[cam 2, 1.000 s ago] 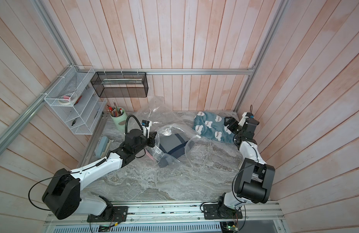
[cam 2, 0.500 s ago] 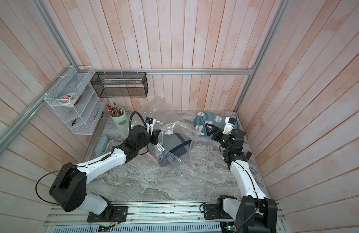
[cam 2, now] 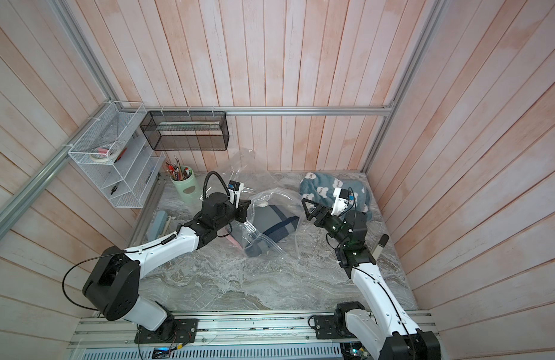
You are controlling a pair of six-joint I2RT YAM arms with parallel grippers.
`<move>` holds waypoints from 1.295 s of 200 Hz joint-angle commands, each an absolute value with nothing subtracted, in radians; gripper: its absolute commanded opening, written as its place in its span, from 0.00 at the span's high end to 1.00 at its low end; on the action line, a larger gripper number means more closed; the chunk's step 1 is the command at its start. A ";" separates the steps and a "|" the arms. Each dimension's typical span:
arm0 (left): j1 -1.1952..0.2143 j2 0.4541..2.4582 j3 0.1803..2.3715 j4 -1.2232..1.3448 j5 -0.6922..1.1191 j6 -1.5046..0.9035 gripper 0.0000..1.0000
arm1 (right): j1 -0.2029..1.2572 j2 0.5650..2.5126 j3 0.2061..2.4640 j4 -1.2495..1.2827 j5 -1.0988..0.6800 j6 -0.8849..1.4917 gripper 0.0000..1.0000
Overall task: Take the blanket out of the vacuum bag
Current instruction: Take out the blanket from the vacuum bag.
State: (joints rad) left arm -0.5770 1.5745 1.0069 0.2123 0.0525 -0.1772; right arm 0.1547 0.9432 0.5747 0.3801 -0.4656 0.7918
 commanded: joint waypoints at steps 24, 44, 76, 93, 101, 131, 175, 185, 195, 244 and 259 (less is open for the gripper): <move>-0.561 1.620 1.094 0.279 0.065 -0.138 1.00 | 0.263 0.952 0.531 0.494 -0.406 0.893 0.17; -0.554 1.641 1.125 0.282 0.076 -0.135 1.00 | 0.342 0.987 0.508 0.532 -0.346 0.911 0.17; -0.552 1.633 1.123 0.276 0.087 -0.141 1.00 | 0.407 1.061 0.454 0.638 -0.312 0.961 0.17; -0.552 1.617 1.093 0.283 0.093 -0.147 1.00 | 0.431 1.083 0.445 0.647 -0.291 0.965 0.17; -0.552 1.608 1.078 0.285 0.098 -0.152 1.00 | 0.440 1.092 0.434 0.654 -0.280 0.979 0.17; -0.552 1.563 1.007 0.312 0.101 -0.161 1.00 | 0.464 1.131 0.430 0.671 -0.277 1.000 0.20; -0.552 1.518 0.918 0.329 0.089 -0.186 1.00 | 0.508 1.187 0.415 0.653 -0.239 1.034 0.22; -0.552 1.510 0.905 0.335 0.084 -0.191 1.00 | 0.519 1.198 0.401 0.661 -0.227 1.050 0.22; -0.552 1.504 0.894 0.336 0.084 -0.196 1.00 | 0.533 1.210 0.390 0.670 -0.218 1.059 0.22; -0.553 1.480 0.833 0.378 0.122 -0.254 1.00 | 0.580 1.288 0.381 0.689 -0.205 1.072 0.23; -0.558 1.478 0.822 0.380 0.125 -0.263 1.00 | 0.603 1.319 0.397 0.686 -0.207 1.071 0.23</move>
